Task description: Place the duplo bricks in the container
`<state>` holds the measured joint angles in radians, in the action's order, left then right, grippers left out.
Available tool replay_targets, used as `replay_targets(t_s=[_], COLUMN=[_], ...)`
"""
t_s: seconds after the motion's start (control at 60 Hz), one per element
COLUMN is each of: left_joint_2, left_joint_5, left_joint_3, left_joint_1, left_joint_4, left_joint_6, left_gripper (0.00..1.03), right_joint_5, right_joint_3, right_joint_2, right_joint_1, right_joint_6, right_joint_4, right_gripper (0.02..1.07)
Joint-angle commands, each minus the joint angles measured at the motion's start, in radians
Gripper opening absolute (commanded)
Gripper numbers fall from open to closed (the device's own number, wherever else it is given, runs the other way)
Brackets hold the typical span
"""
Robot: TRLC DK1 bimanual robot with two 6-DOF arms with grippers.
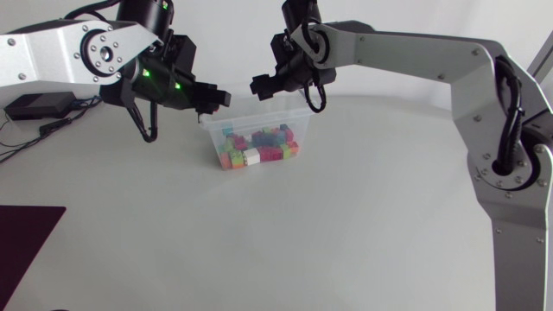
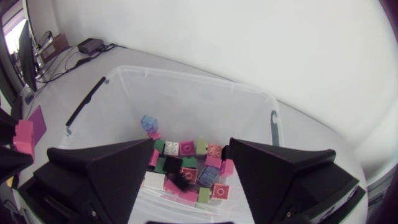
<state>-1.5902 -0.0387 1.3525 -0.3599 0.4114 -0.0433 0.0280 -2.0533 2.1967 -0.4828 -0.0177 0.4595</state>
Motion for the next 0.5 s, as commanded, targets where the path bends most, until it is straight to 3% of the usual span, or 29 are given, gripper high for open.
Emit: replay_targets(t_s=[0.0,0.483], left_joint_2=[0.004,-0.152], left_joint_5=[0.002,0.034], left_joint_3=[-0.001,0.100], left_joint_1=[0.010,0.012], left_joint_4=[-0.033,-0.215], left_joint_6=[0.023,0.029], left_gripper=[0.14,0.14], right_joint_5=[-0.008,-0.022], right_joint_3=[-0.005,0.407], right_joint_2=[-0.006,-0.388], right_joint_1=[-0.007,0.036], right_joint_6=[0.016,-0.018], right_joint_4=[0.016,-0.064], right_gripper=[1.03,1.03])
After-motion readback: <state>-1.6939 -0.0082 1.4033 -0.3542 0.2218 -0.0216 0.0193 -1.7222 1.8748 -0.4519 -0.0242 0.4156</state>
